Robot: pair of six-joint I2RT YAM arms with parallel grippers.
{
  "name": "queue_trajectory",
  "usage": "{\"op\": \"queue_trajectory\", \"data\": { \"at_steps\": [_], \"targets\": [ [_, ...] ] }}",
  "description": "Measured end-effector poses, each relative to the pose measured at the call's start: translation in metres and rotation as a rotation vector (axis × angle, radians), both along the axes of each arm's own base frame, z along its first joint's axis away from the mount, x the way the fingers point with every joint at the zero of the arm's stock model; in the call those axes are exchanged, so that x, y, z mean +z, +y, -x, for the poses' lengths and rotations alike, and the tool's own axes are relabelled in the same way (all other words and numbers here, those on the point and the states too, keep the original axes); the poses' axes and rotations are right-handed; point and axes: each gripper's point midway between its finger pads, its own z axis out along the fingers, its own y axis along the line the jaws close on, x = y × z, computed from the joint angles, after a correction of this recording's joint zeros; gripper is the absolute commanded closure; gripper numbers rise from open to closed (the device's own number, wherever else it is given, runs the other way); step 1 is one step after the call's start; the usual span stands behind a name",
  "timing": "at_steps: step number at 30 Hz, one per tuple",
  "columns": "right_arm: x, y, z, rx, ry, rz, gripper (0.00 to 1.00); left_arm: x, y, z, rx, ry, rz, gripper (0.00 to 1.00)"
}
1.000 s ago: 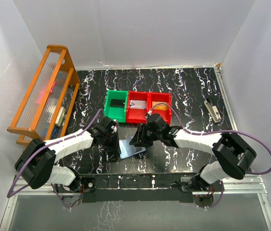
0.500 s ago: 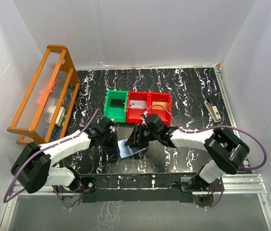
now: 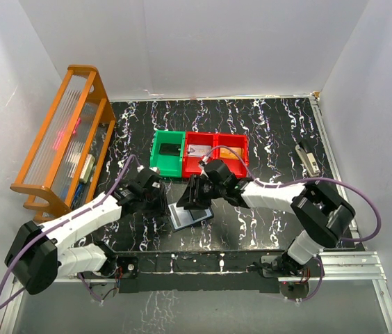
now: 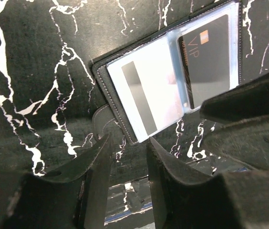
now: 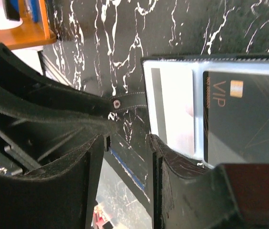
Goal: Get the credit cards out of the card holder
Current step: Remove the credit card from the card holder.
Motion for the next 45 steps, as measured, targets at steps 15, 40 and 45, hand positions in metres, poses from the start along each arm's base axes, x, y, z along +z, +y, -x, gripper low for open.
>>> {"op": "queue_trajectory", "data": {
  "at_steps": [15, 40, 45],
  "targets": [
    [-0.053, -0.014, -0.003, -0.01, 0.041, 0.173, 0.7, -0.011, -0.036, 0.0, -0.054, 0.089, 0.122, 0.71],
    [-0.061, -0.016, 0.004, -0.052, 0.091, 0.109, 1.0, -0.044, -0.019, 0.011, -0.08, 0.151, 0.011, 0.97],
    [-0.056, -0.016, 0.003, -0.059, 0.084, 0.102, 1.0, -0.045, -0.019, 0.01, -0.09, 0.152, 0.004, 1.0]
  ]
}}
